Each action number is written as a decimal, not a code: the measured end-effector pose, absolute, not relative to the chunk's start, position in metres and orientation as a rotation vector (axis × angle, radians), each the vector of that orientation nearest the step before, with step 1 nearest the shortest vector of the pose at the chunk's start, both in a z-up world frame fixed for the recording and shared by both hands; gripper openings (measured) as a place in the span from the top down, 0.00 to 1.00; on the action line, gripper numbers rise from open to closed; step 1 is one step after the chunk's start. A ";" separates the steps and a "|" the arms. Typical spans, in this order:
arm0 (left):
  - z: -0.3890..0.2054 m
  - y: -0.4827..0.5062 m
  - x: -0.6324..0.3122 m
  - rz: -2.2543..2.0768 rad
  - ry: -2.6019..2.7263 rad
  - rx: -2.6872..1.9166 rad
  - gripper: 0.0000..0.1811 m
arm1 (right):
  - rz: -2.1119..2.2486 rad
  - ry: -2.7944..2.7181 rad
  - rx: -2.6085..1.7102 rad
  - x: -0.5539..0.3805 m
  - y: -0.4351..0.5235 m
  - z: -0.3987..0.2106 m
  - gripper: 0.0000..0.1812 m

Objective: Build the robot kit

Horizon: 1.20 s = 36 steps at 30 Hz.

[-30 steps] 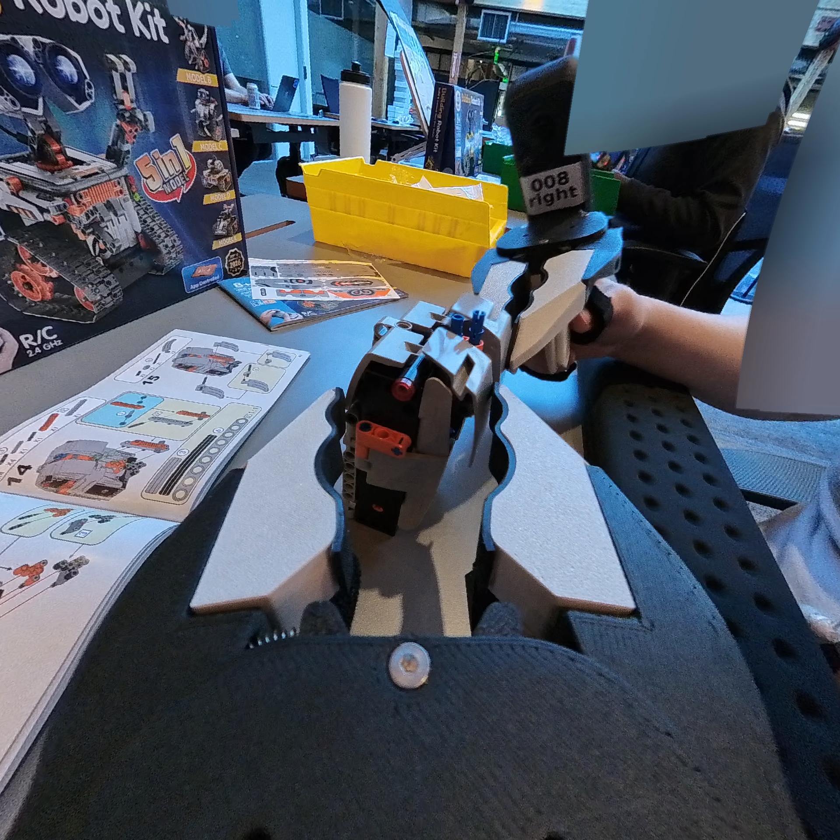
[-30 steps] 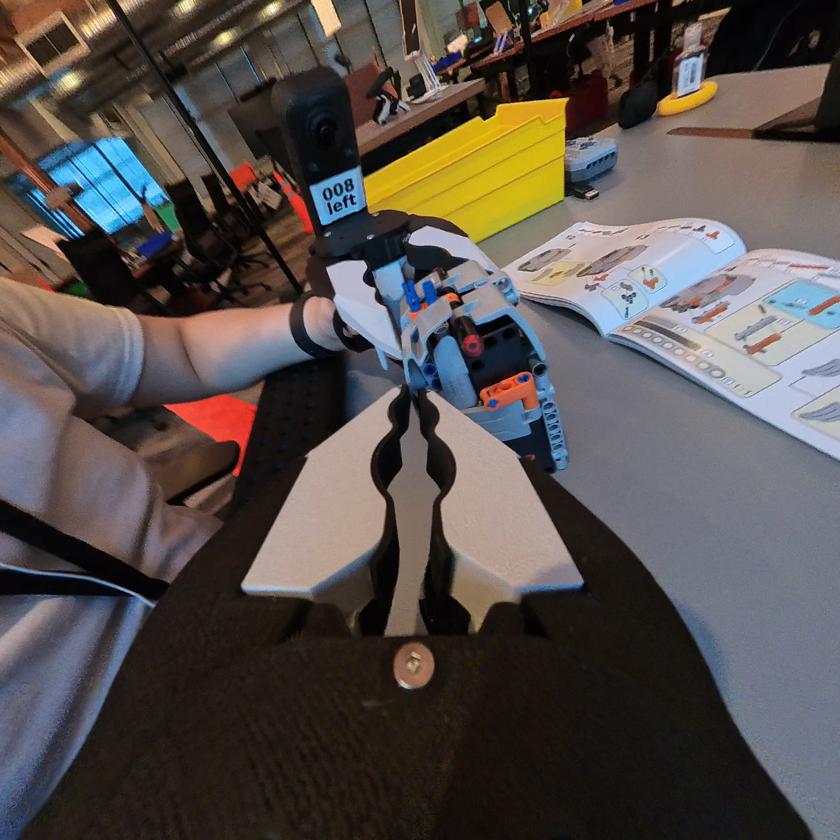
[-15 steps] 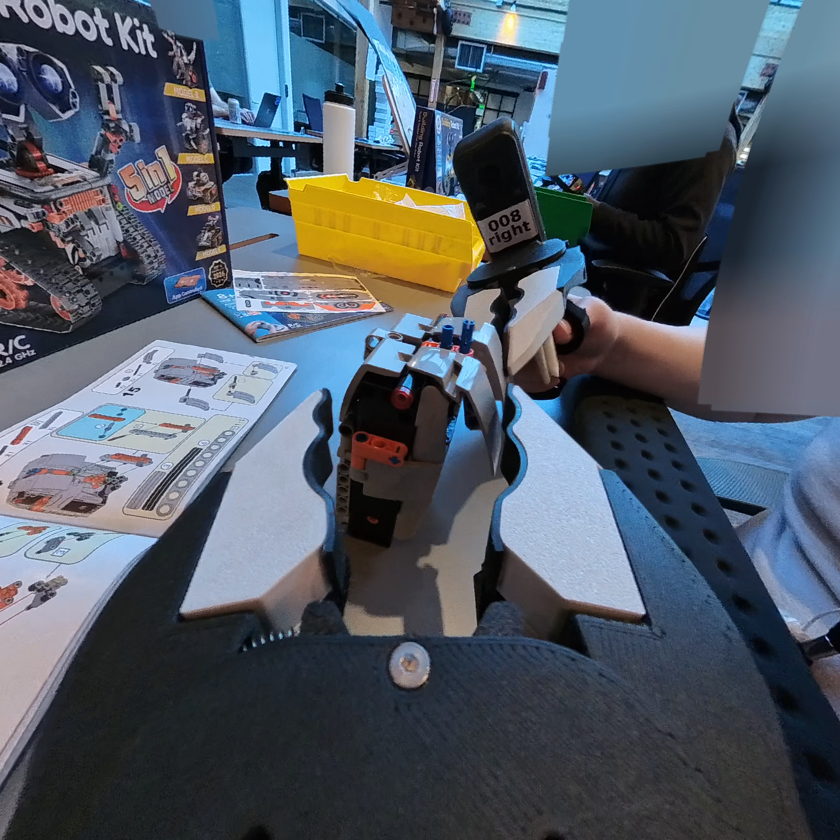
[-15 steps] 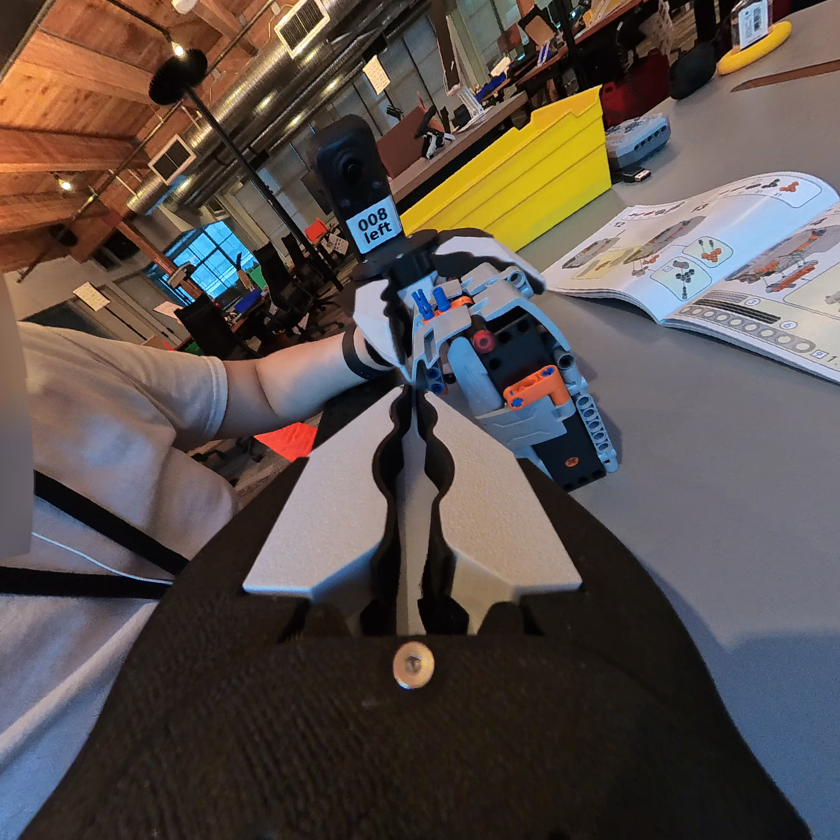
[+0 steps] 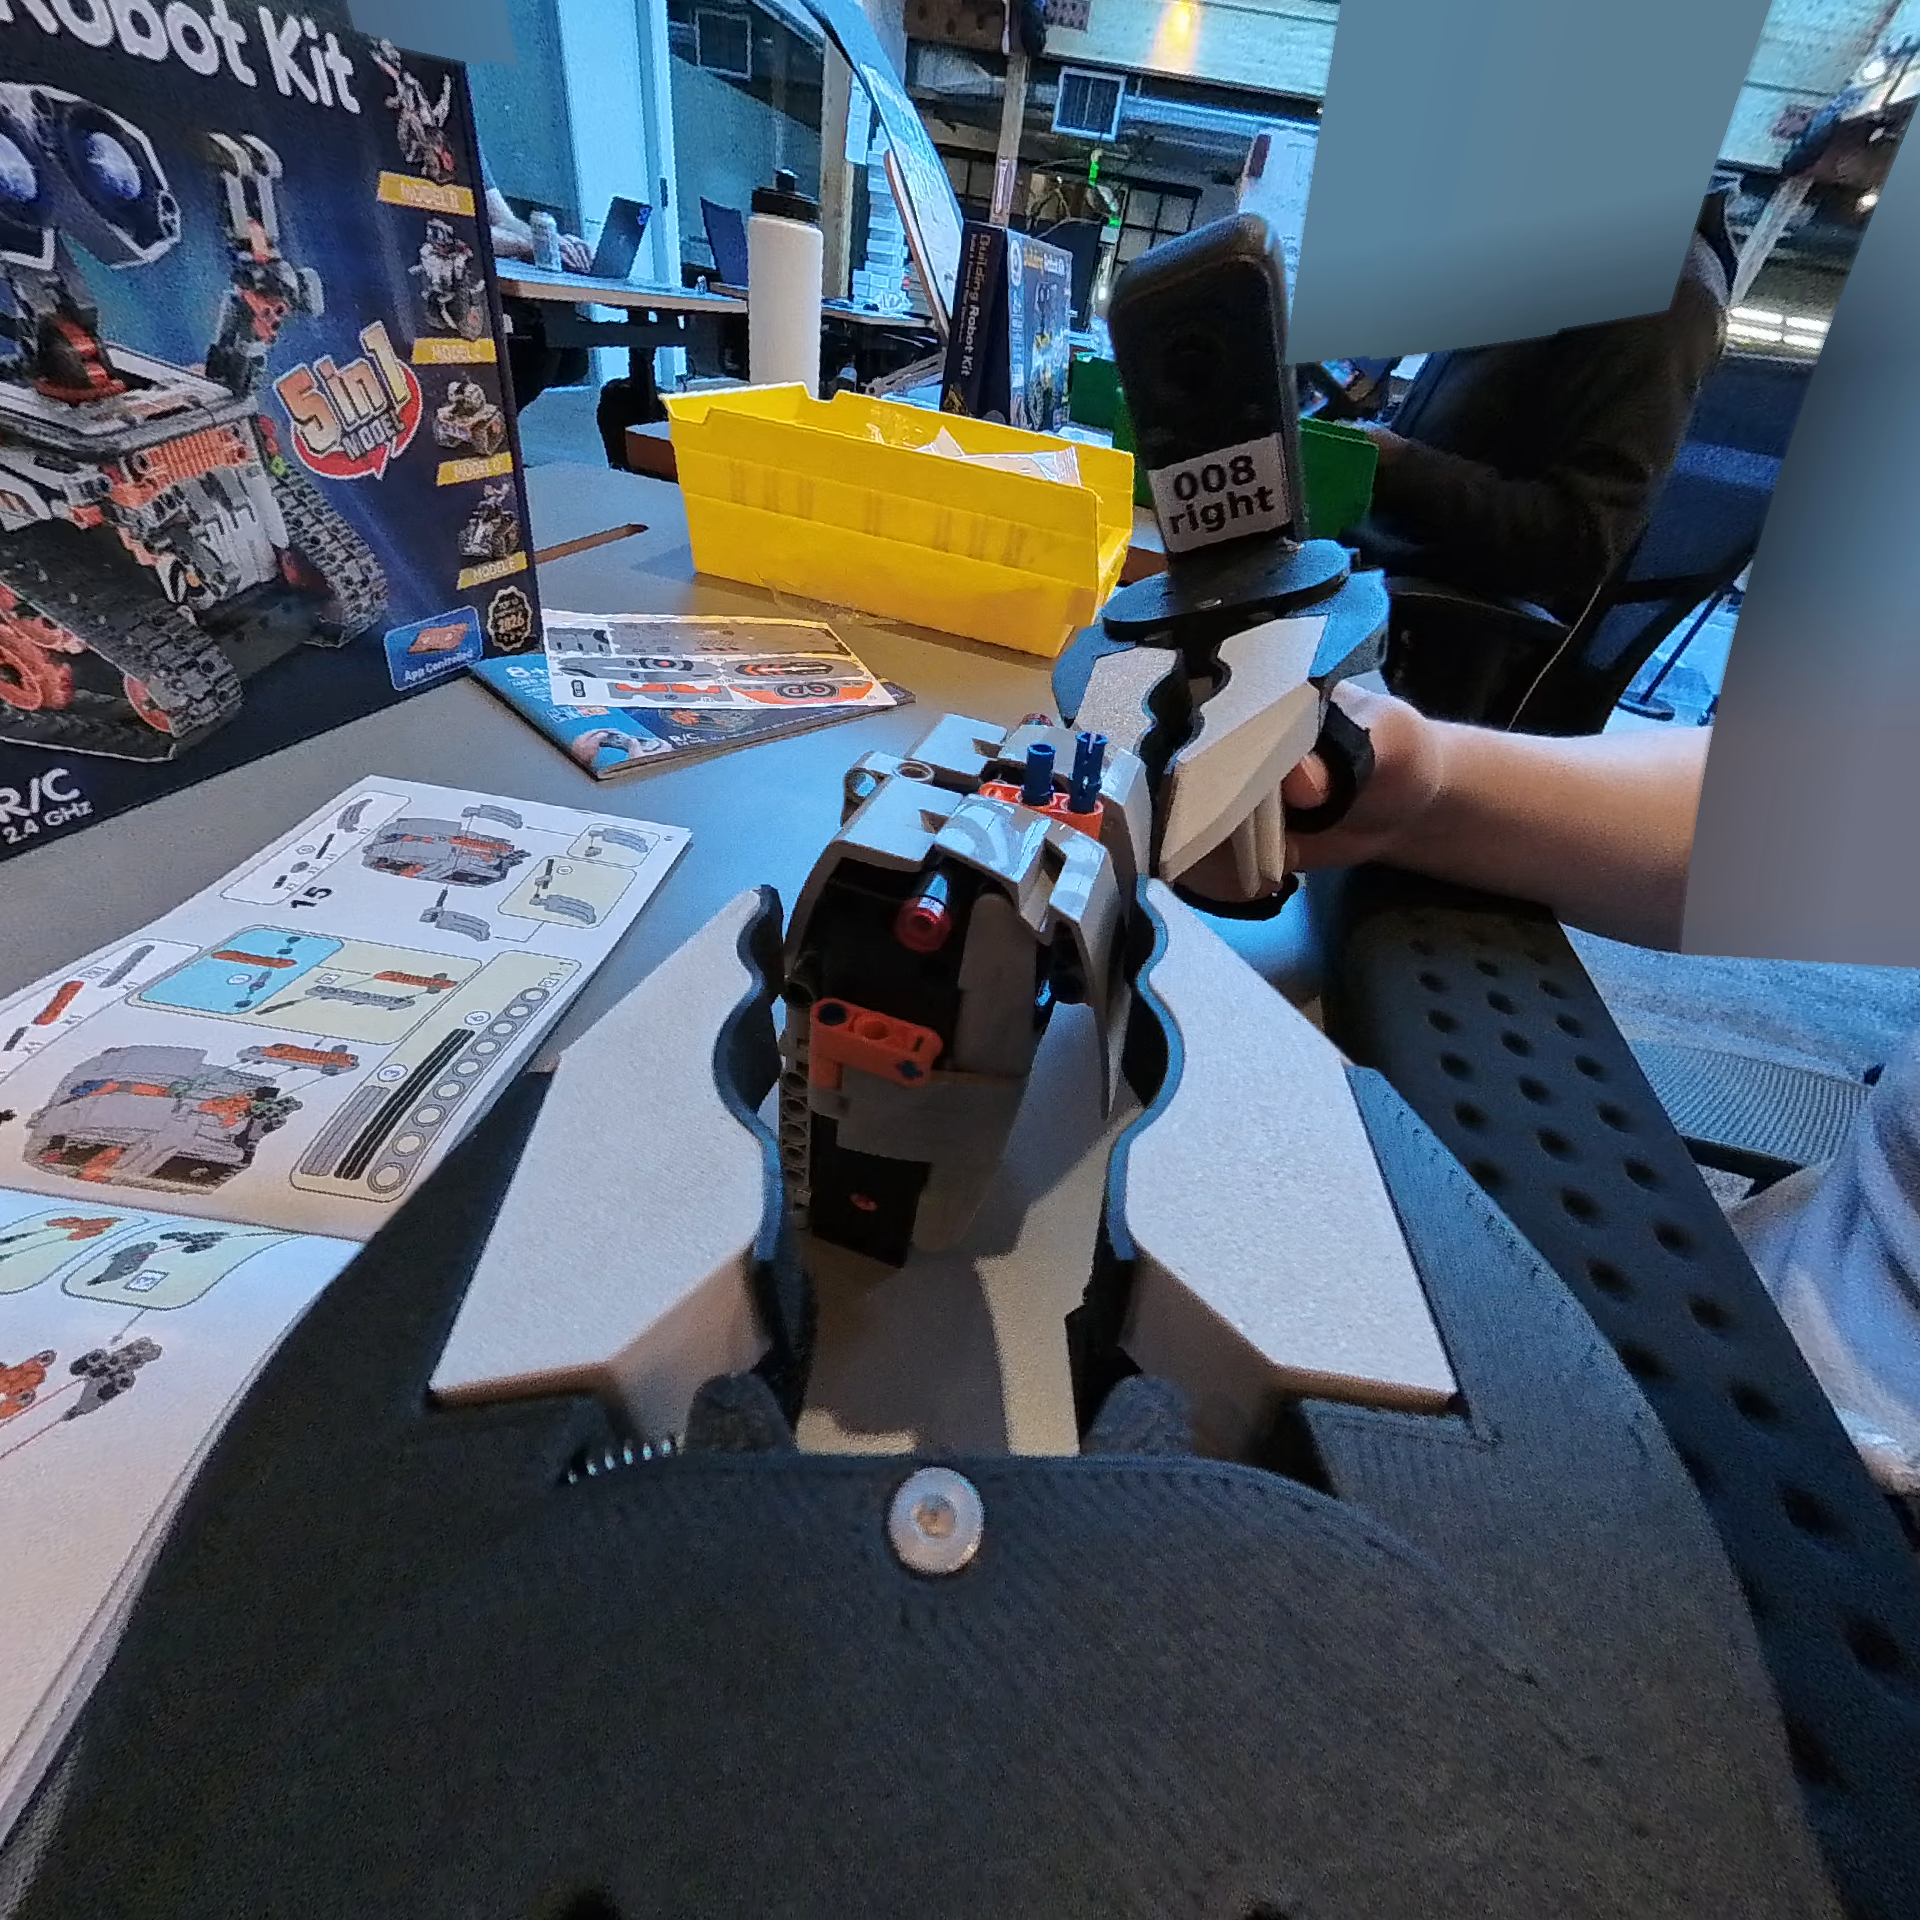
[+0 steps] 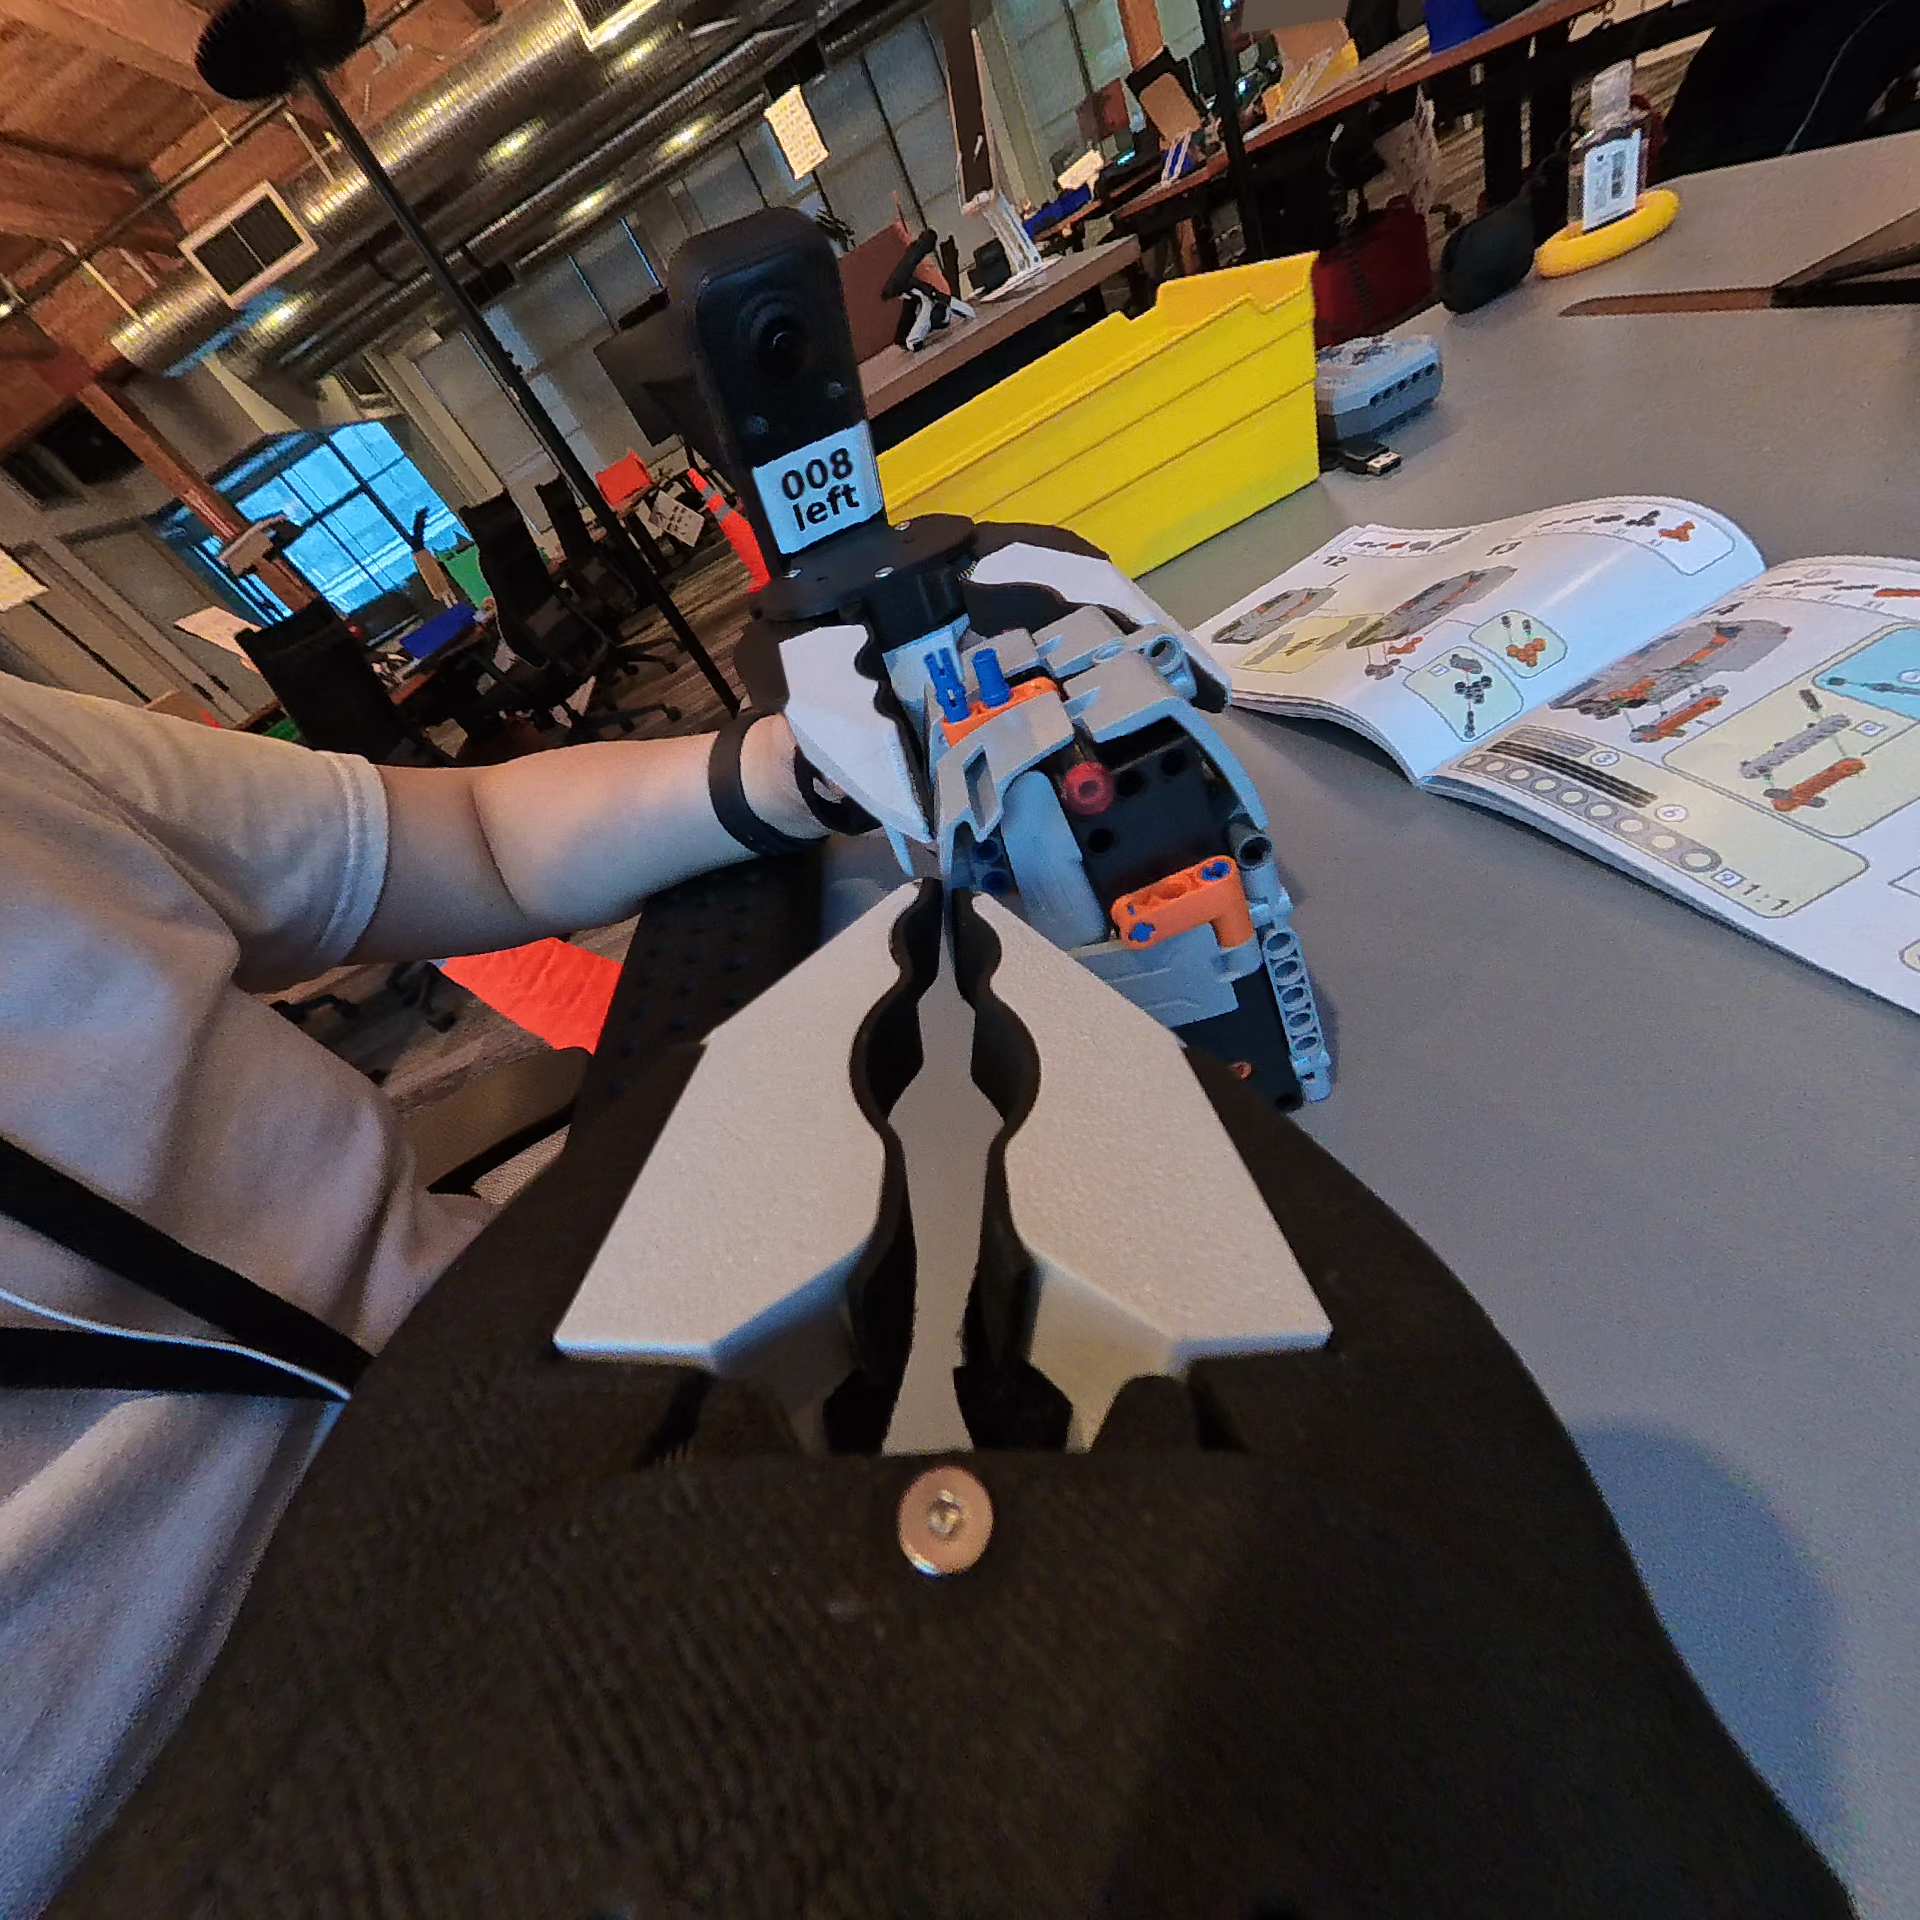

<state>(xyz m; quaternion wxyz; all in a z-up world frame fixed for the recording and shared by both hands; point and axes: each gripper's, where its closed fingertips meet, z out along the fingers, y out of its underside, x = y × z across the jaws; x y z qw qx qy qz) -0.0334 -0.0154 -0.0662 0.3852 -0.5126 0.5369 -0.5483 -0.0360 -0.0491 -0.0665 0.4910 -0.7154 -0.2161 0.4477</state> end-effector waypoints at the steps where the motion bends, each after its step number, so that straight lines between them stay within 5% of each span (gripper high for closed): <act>1: -0.066 -0.016 -0.033 -1.397 1.364 -1.310 0.64 | 1.071 -0.532 -1.732 -0.036 -0.049 -0.066 1.00; 19: -0.065 -0.012 -0.033 -1.405 1.339 -1.284 0.68 | 1.088 -0.436 -1.713 -0.027 -0.044 -0.062 1.00; 28: -0.059 -0.016 -0.028 -1.436 1.405 -1.246 0.50 | 1.120 -0.513 -1.734 -0.024 -0.049 -0.063 1.00; 36: -0.077 -0.027 -0.008 -1.368 1.590 -1.258 0.59 | 1.027 -0.687 -1.762 -0.020 -0.047 -0.064 1.00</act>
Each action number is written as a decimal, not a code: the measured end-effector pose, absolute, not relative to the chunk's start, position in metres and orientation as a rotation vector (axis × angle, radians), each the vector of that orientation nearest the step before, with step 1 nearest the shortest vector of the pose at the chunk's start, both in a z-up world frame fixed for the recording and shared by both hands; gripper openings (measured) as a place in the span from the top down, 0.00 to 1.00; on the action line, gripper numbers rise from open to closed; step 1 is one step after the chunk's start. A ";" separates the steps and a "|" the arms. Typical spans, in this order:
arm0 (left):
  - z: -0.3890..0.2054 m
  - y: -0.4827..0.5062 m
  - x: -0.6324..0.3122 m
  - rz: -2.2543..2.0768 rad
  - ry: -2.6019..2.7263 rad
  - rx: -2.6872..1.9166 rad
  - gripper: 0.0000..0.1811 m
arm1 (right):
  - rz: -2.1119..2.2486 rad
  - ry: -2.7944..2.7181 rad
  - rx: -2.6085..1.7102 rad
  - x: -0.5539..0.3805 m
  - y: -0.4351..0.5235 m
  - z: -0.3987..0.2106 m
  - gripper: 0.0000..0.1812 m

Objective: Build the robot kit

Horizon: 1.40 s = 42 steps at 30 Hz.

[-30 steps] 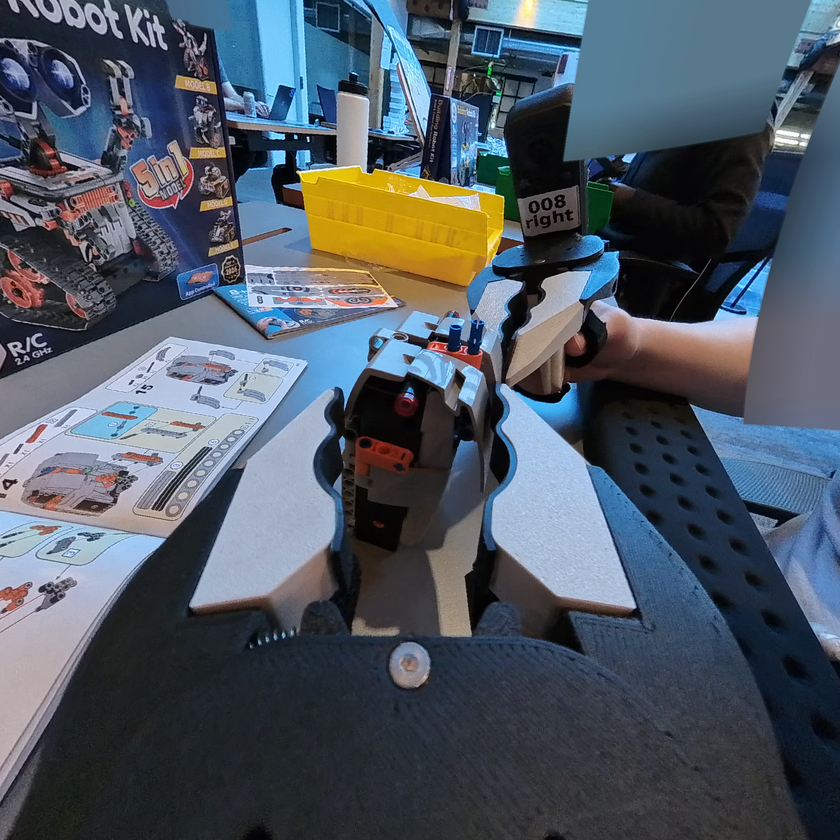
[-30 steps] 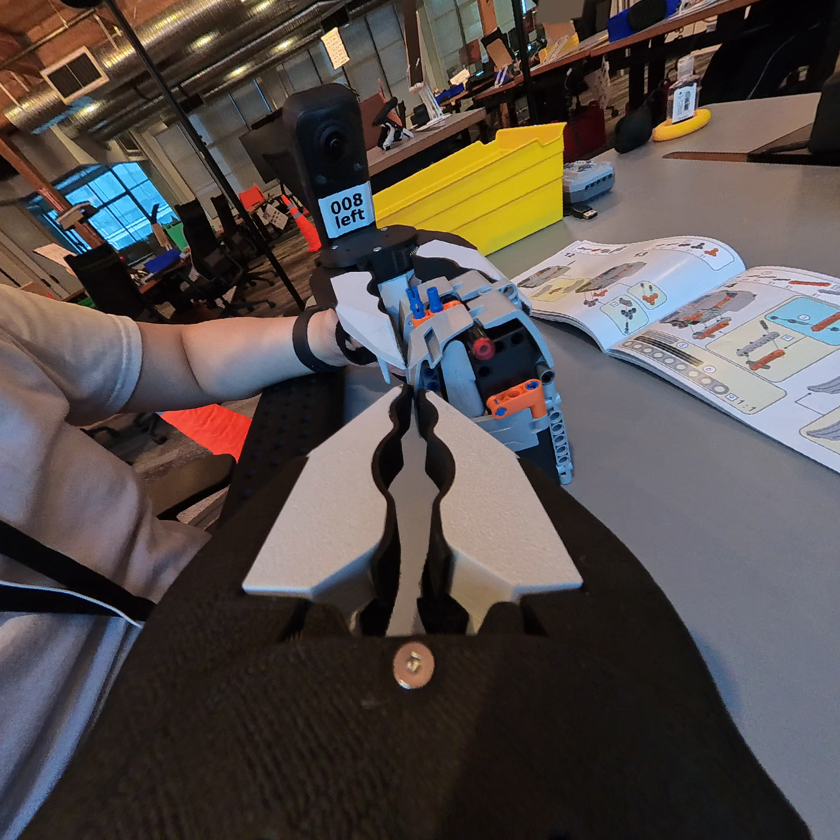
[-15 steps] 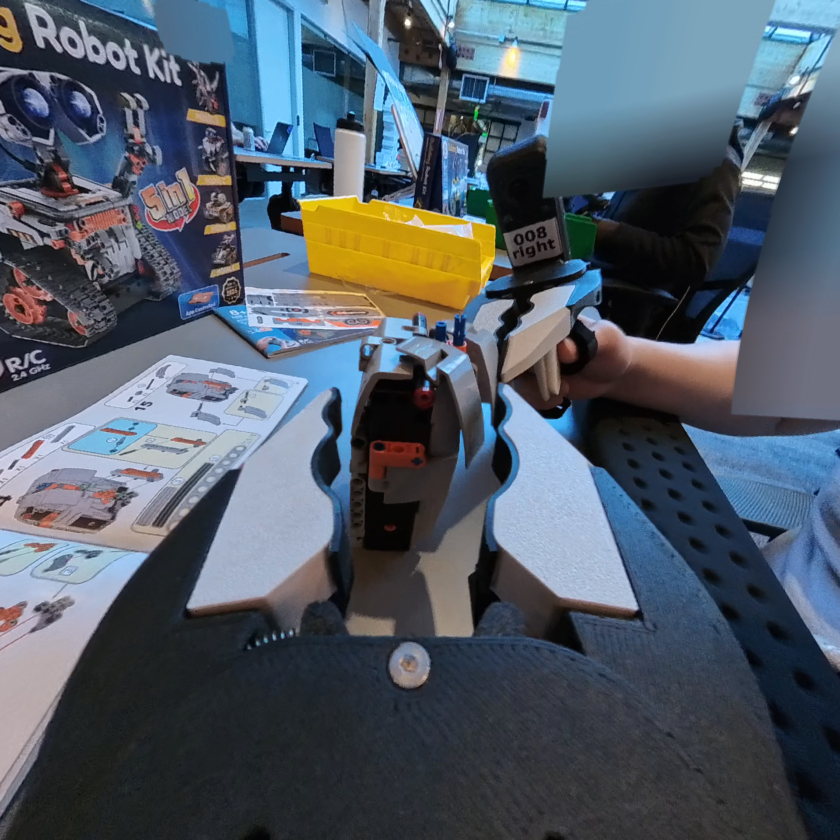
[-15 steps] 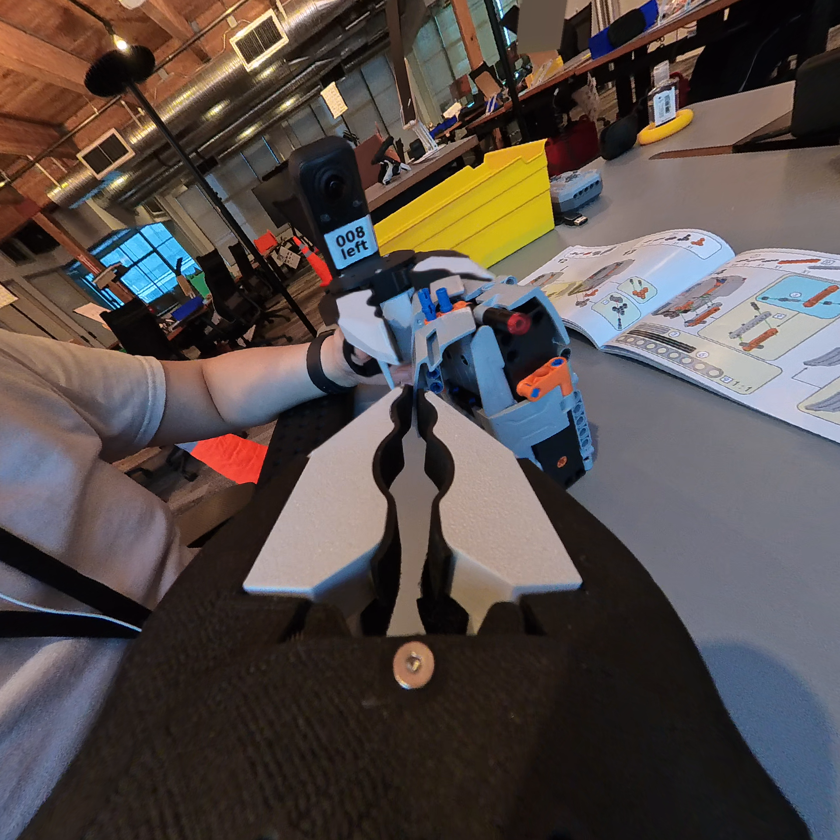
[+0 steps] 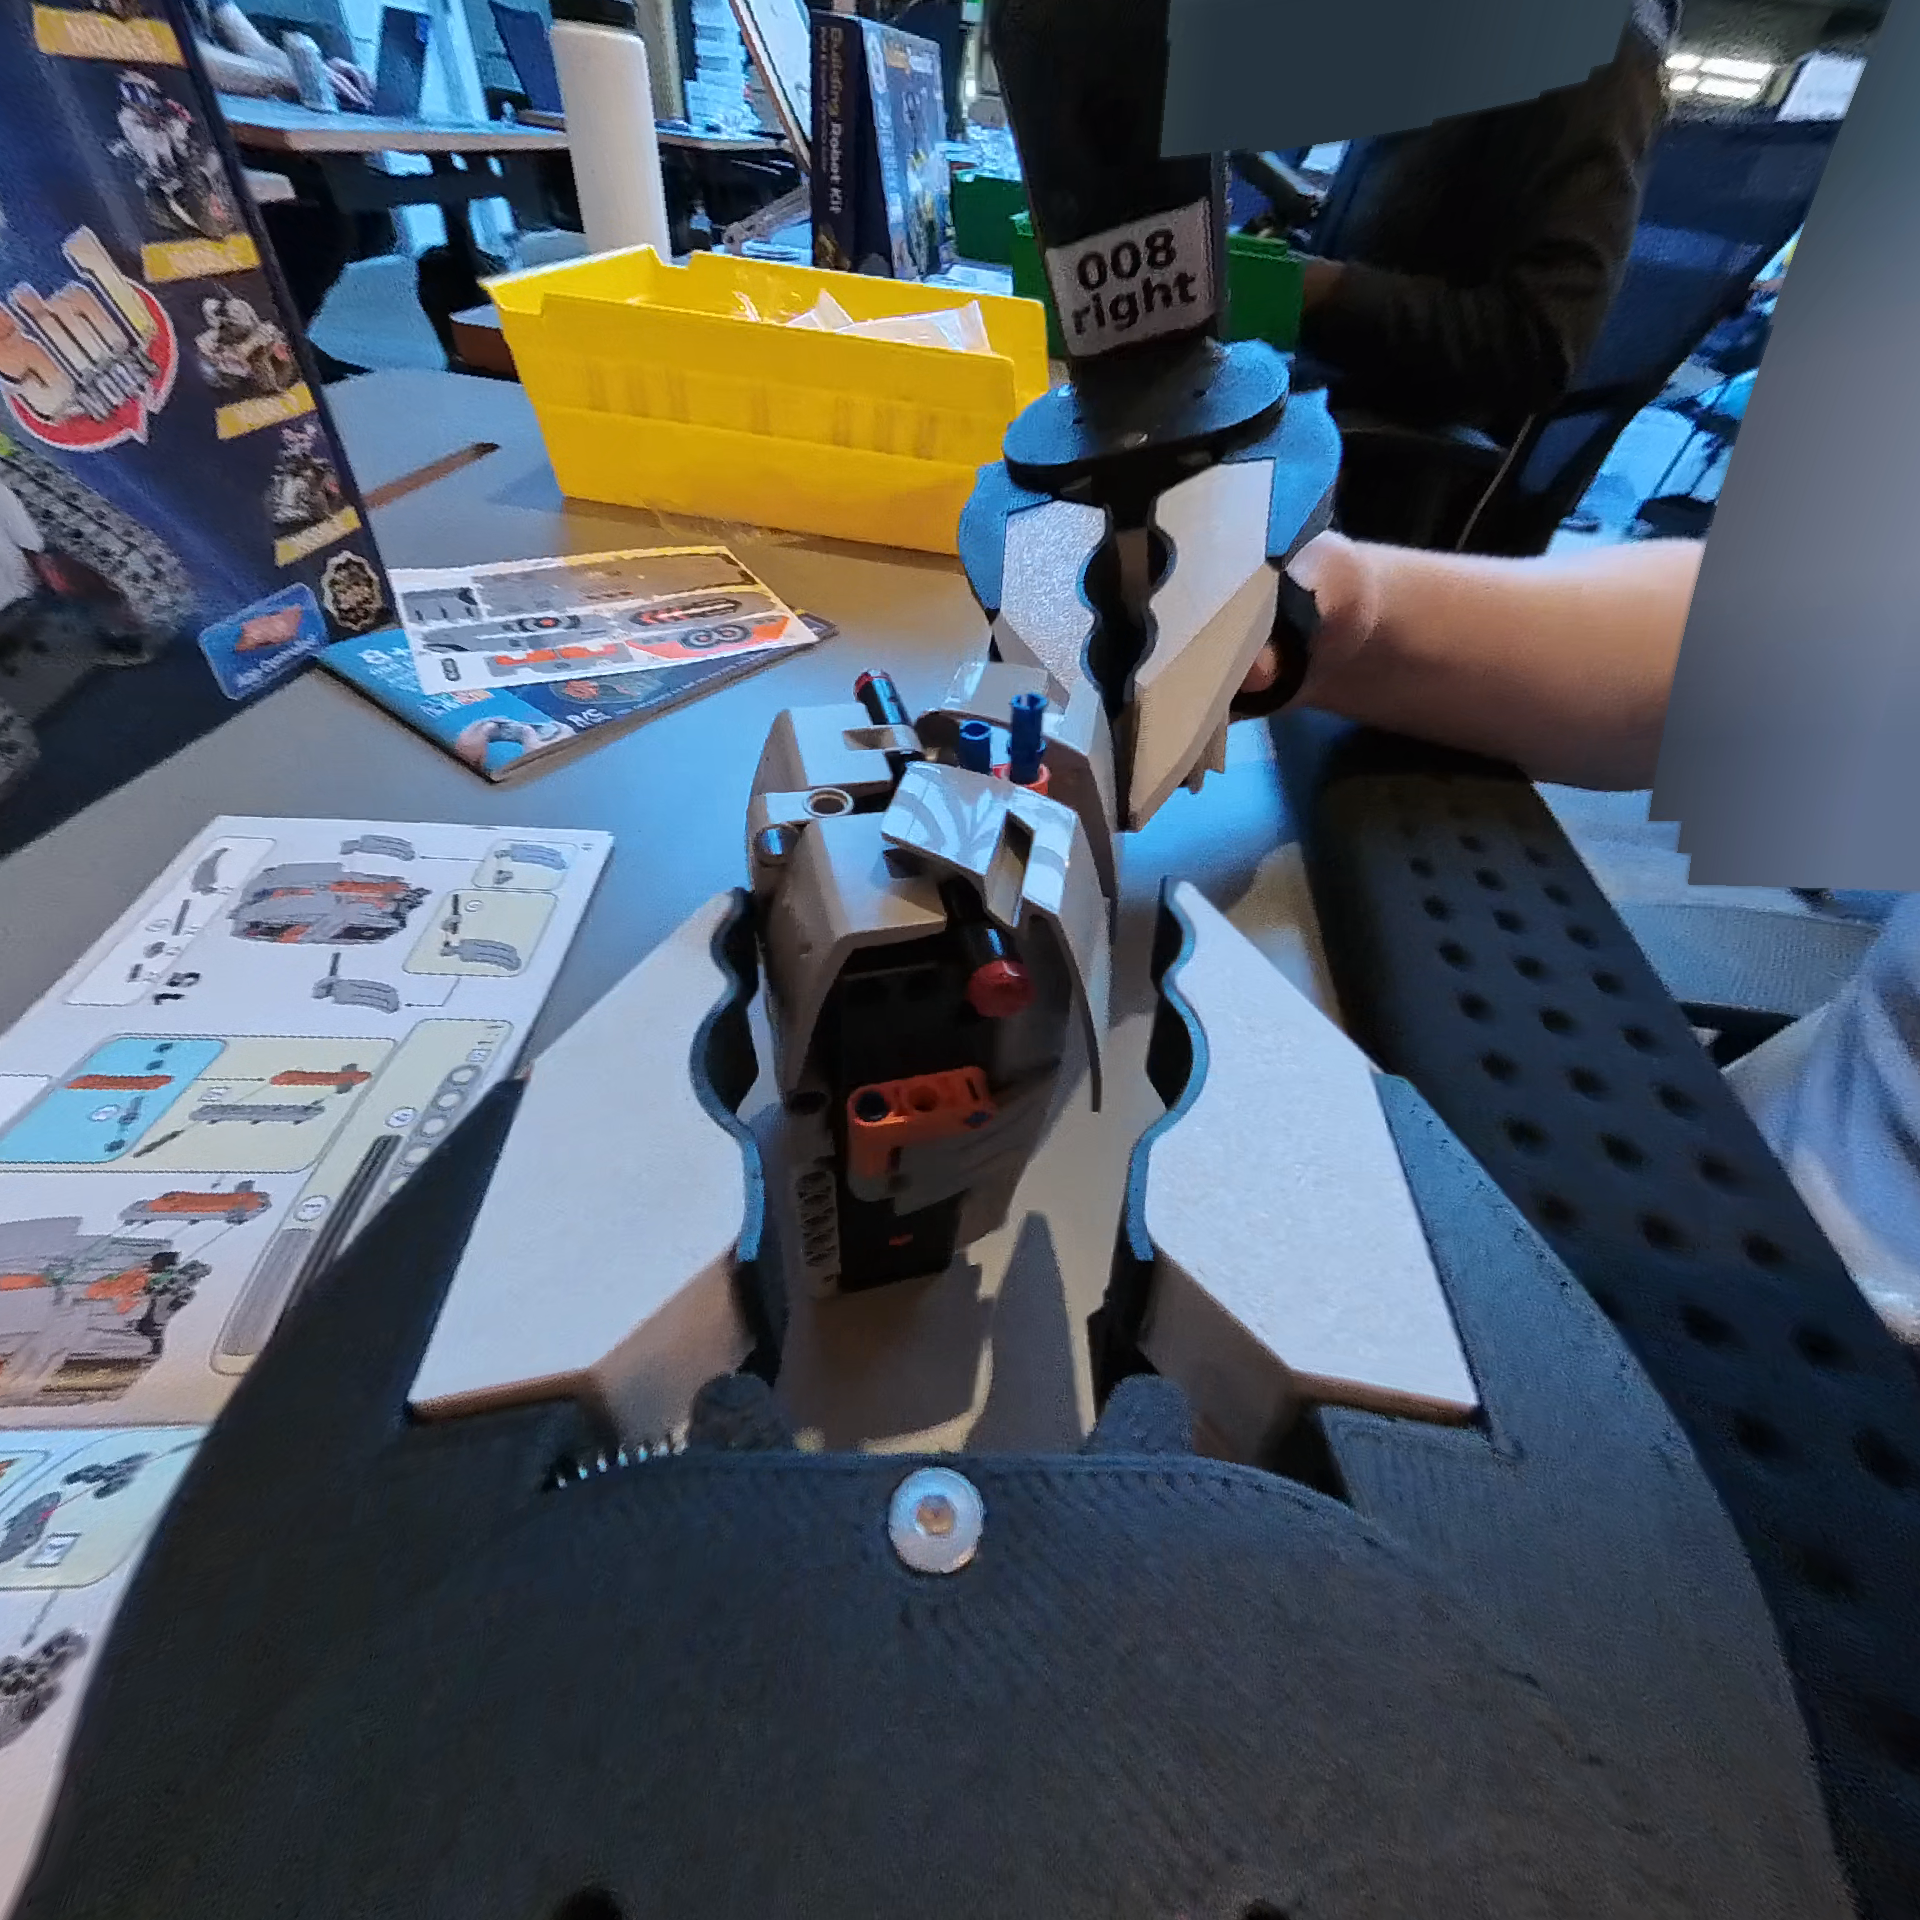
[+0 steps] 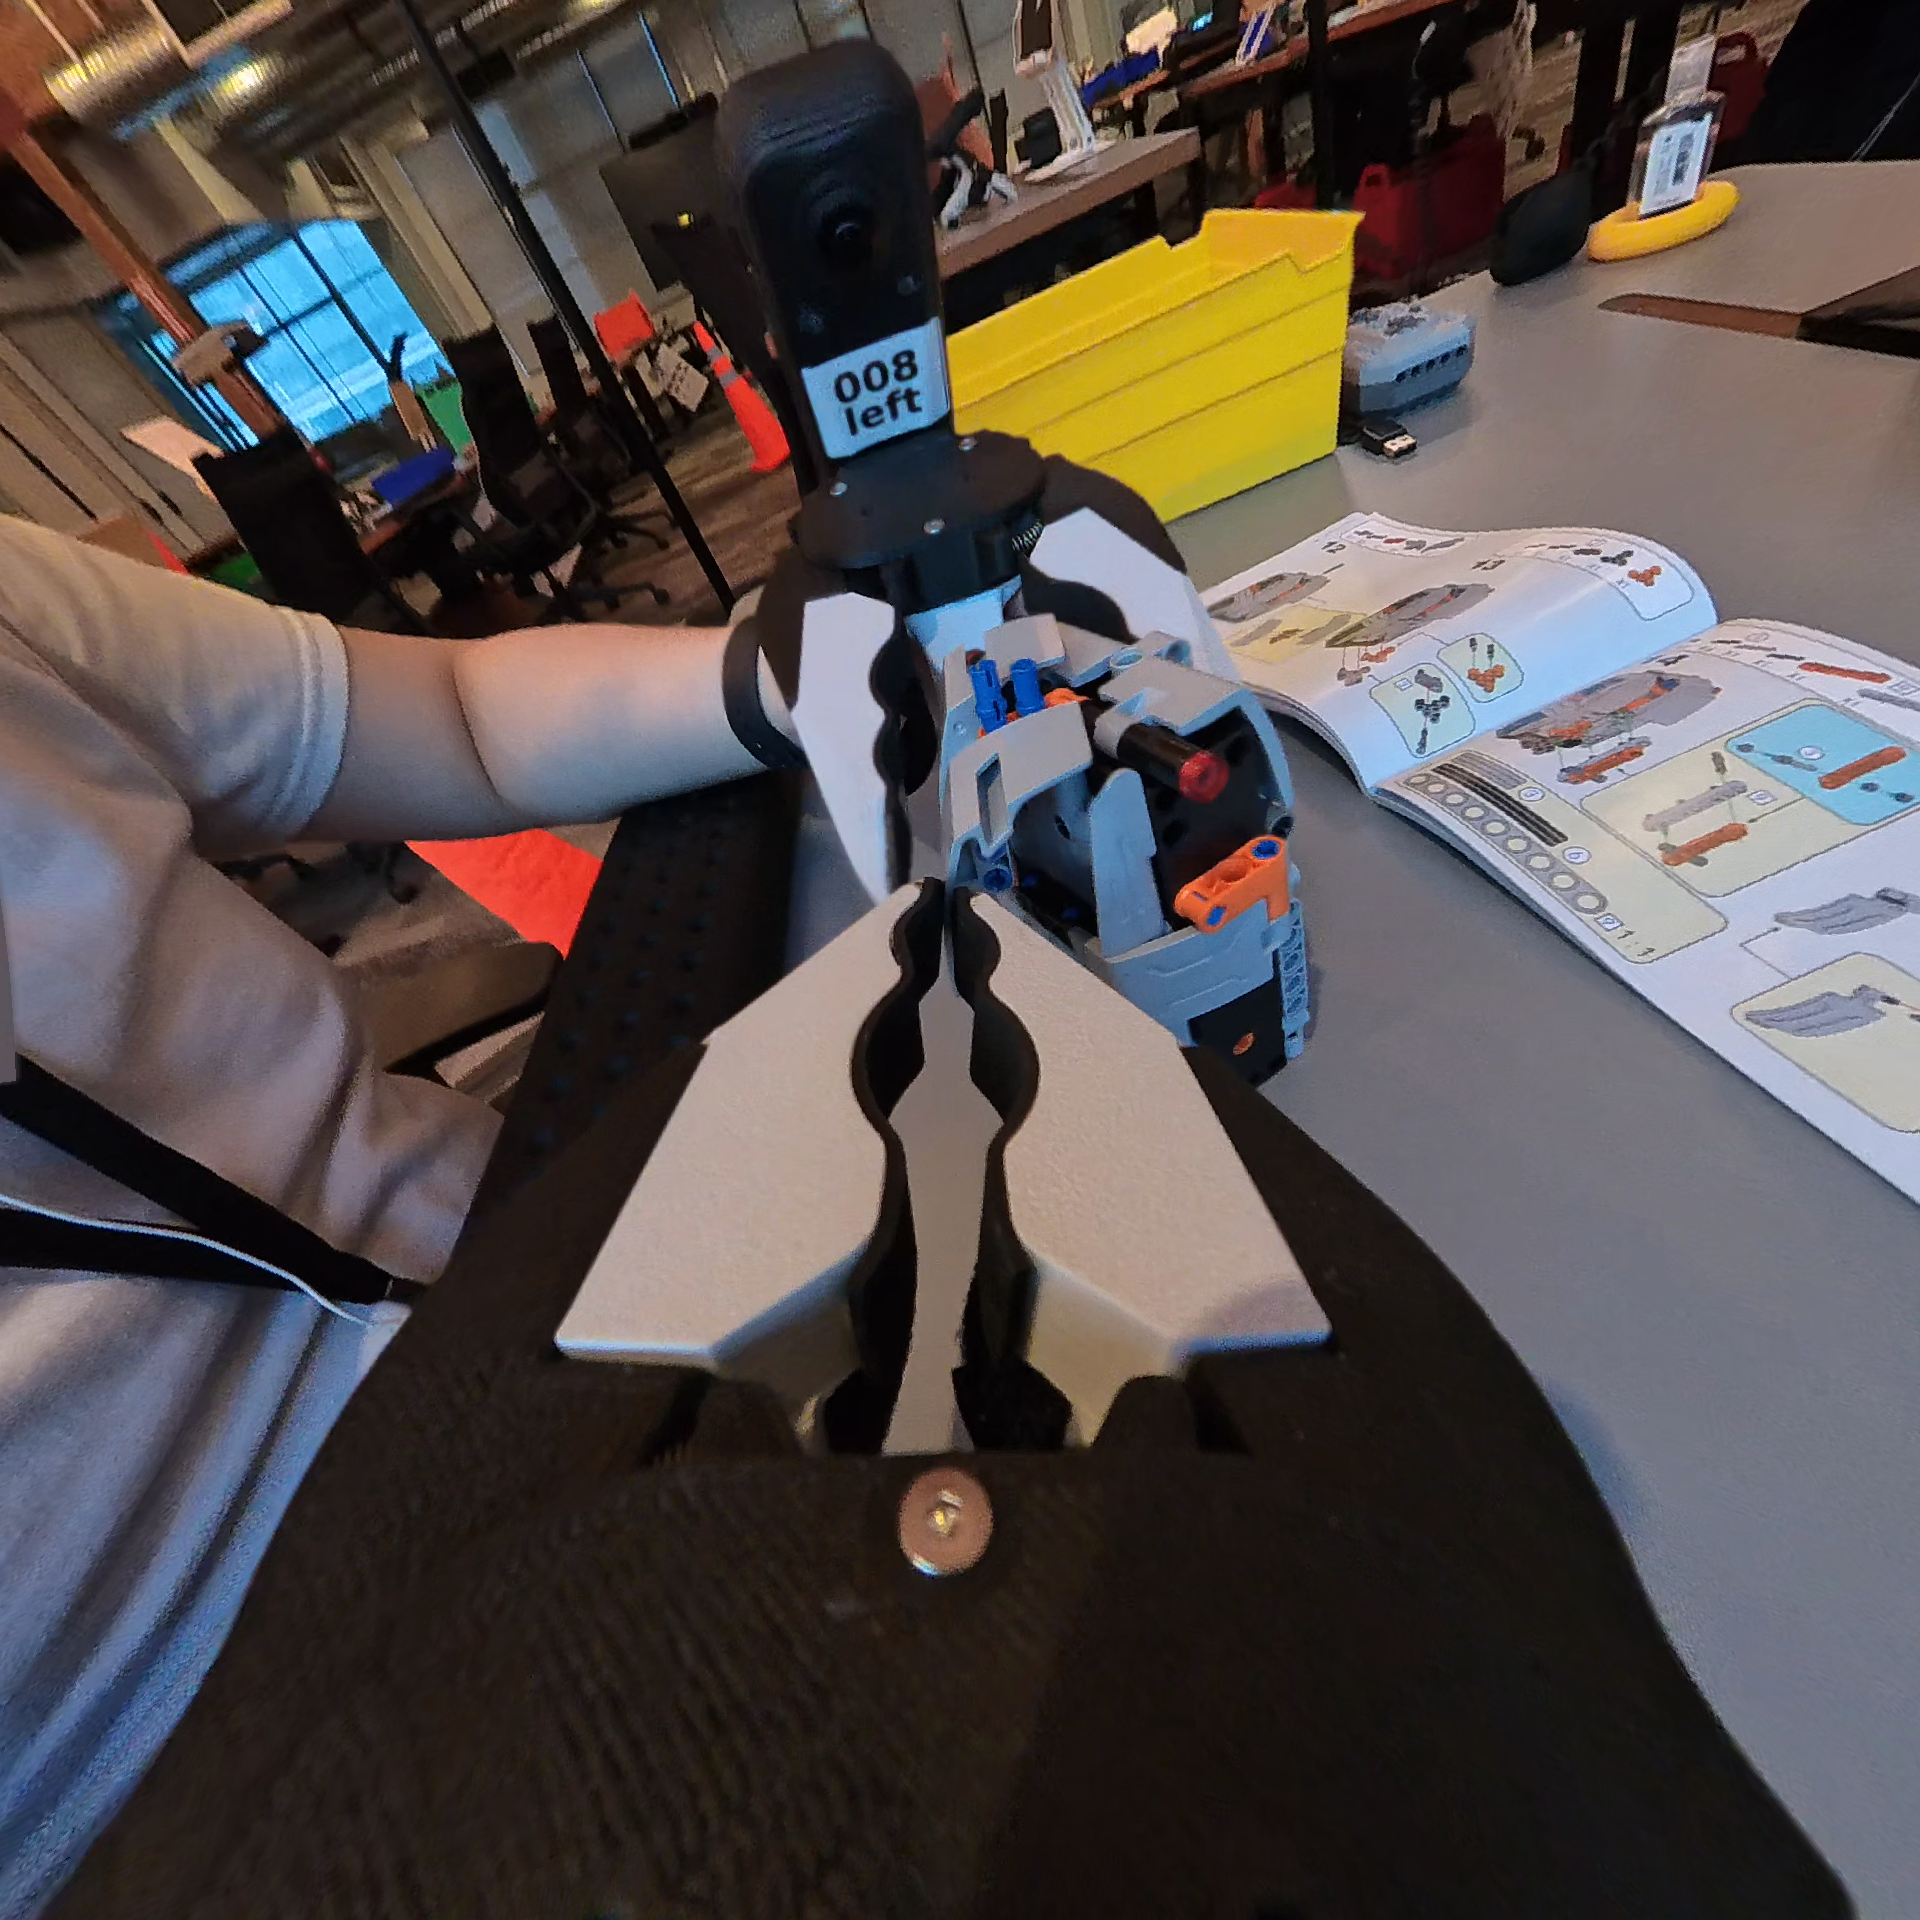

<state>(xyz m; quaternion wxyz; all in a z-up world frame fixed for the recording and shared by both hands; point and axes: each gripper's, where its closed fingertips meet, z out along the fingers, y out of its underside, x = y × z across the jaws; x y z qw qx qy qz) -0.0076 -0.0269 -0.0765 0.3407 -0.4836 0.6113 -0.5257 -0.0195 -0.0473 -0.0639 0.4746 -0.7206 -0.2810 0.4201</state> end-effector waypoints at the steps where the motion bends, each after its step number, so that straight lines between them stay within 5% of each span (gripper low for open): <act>1: -0.077 -0.025 -0.007 -1.344 1.588 -1.247 0.61 | 1.024 -0.708 -1.771 -0.020 -0.048 -0.065 1.00; 42: -0.066 -0.015 -0.001 -1.387 1.495 -1.179 0.65 | 1.135 -0.619 -1.724 -0.009 -0.029 -0.043 0.96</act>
